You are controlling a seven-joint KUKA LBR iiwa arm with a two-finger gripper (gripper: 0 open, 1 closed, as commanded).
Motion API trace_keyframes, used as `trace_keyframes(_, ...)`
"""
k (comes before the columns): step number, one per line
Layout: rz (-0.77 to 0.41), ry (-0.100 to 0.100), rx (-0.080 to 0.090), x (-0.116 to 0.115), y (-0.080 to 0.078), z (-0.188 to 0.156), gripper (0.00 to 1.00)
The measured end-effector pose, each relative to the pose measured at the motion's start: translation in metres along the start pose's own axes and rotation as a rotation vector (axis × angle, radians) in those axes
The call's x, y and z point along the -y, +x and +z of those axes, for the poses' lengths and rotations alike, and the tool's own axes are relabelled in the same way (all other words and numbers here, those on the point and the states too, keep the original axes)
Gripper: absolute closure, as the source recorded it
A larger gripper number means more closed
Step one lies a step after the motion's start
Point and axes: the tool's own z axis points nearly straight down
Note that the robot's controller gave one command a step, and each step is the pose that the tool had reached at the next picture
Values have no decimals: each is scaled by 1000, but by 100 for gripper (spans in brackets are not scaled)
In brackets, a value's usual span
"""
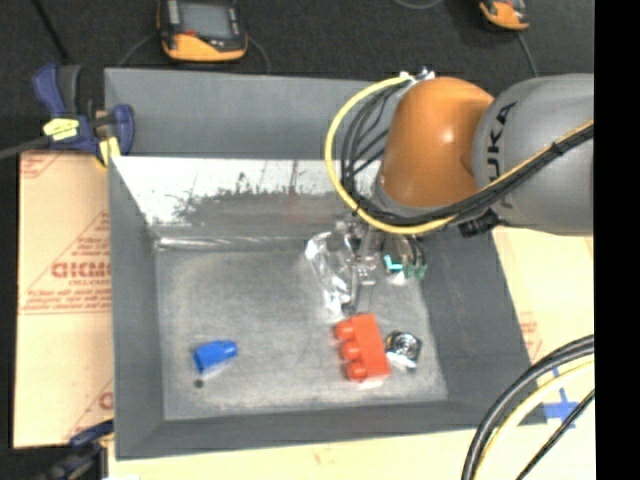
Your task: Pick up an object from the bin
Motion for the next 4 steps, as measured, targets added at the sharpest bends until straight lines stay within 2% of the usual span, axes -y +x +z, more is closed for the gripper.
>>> trace_keyframes(1,-459,4,37,69,40,98,0)
trace_keyframes(2,-498,4,17,51,80,103,0)
trace_keyframes(3,-498,1,-1,52,82,102,100)
trace_keyframes(4,-1105,-1,14,68,71,102,100)
